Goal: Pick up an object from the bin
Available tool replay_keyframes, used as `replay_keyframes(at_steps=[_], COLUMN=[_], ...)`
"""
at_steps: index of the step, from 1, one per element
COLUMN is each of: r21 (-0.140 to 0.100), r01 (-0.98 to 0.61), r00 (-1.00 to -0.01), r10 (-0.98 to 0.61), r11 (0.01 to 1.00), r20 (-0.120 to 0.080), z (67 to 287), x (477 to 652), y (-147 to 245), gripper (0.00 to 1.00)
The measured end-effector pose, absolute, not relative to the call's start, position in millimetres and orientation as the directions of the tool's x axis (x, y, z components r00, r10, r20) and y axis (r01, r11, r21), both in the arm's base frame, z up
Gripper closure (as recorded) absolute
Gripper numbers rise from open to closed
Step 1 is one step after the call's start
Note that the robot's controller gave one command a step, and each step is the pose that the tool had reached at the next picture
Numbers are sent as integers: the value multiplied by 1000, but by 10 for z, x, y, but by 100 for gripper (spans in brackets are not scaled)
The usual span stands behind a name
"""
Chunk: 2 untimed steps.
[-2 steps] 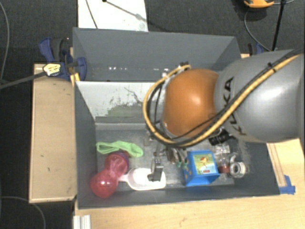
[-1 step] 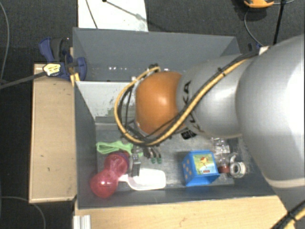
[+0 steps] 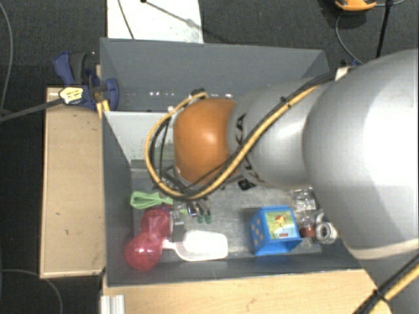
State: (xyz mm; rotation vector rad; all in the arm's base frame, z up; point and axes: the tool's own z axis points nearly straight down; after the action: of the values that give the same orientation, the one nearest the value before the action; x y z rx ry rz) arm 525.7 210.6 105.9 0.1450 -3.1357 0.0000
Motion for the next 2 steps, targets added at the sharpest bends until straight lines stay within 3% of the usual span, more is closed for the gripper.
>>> replay_keyframes(at_steps=[1, 2], r21=[-15, -35], r01=[51, 91], r00=[-999, -996], r10=[52, 91], r11=[999, 995], r20=[8, -4], z=[1078, 731], x=[5762, 5883], y=[2332, 2289], gripper=[0, 0])
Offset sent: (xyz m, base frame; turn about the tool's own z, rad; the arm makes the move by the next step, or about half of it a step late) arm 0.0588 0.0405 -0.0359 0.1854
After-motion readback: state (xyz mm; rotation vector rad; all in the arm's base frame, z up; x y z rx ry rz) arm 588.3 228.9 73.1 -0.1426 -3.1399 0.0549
